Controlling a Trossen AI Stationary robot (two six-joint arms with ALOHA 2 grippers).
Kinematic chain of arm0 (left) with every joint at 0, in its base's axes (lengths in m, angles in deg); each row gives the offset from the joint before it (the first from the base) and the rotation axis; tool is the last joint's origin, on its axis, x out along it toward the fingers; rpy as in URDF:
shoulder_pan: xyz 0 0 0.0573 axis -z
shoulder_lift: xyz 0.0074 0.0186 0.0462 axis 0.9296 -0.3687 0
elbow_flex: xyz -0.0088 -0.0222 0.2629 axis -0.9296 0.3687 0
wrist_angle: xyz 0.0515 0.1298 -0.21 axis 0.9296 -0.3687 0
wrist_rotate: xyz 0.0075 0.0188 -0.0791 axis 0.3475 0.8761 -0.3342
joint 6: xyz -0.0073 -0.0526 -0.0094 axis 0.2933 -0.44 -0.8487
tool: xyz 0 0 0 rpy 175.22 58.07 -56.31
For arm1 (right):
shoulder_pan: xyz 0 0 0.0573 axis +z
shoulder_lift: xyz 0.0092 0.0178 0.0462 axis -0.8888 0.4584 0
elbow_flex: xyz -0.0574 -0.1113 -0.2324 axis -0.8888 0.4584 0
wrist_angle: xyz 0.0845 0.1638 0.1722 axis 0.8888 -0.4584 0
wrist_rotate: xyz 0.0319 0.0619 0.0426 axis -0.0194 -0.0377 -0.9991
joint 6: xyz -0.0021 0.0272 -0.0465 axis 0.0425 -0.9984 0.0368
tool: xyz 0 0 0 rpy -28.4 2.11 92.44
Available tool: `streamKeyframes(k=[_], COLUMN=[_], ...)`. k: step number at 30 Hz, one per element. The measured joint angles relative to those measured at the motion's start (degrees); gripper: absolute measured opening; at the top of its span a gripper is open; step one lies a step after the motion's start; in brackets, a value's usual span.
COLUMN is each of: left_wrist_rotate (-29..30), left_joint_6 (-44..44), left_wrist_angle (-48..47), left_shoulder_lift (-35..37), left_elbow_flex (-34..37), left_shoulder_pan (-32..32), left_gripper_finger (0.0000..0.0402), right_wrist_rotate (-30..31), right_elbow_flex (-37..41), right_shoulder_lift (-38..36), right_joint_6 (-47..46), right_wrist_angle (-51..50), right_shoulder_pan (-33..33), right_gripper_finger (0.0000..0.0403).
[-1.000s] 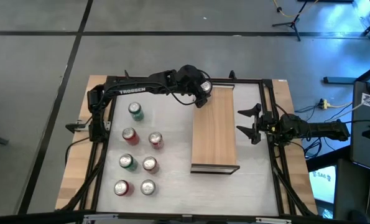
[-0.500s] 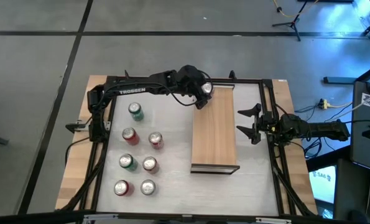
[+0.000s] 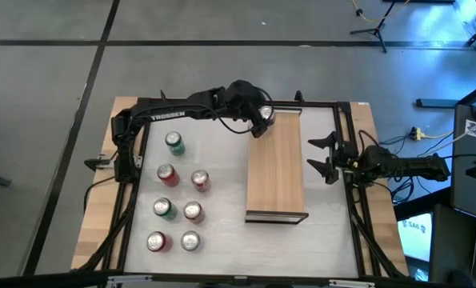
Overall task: Place canned beverage on shelf
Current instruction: Put the top silver soda can on the shelf
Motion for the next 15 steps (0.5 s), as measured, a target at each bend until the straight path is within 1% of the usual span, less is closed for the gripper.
streamKeyframes(k=[4, 7, 9, 12, 15], left_wrist_rotate=[0.0, 0.0, 0.0, 0.0, 0.0], left_joint_6=[0.6, 2.6, 3.3, 5.3, 6.8], left_wrist_angle=[-1.3, -2.4, -4.8, -6.5, -8.6], left_shoulder_lift=[0.0, 0.0, 0.5, 2.3, 5.8], left_elbow_flex=[-2.7, -4.7, -6.2, -7.6, -7.6], left_shoulder_pan=[0.0, 0.0, 0.0, 0.0, -0.1], left_gripper_finger=[0.0388, 0.0388, 0.0389, 0.0389, 0.0389], right_wrist_rotate=[0.7, 2.5, 3.3, 3.5, 4.3], right_elbow_flex=[-0.3, -2.7, -4.9, -8.8, -13.3], right_shoulder_lift=[0.0, 0.3, 1.3, 4.0, 8.8], right_joint_6=[0.1, 0.3, 0.6, 1.8, 1.8], right_wrist_angle=[2.5, 0.5, -1.1, -3.9, -6.2], right_shoulder_pan=[0.0, 0.0, 0.0, 0.0, 0.0], right_gripper_finger=[0.0358, 0.0358, 0.0358, 0.0358, 0.0358])
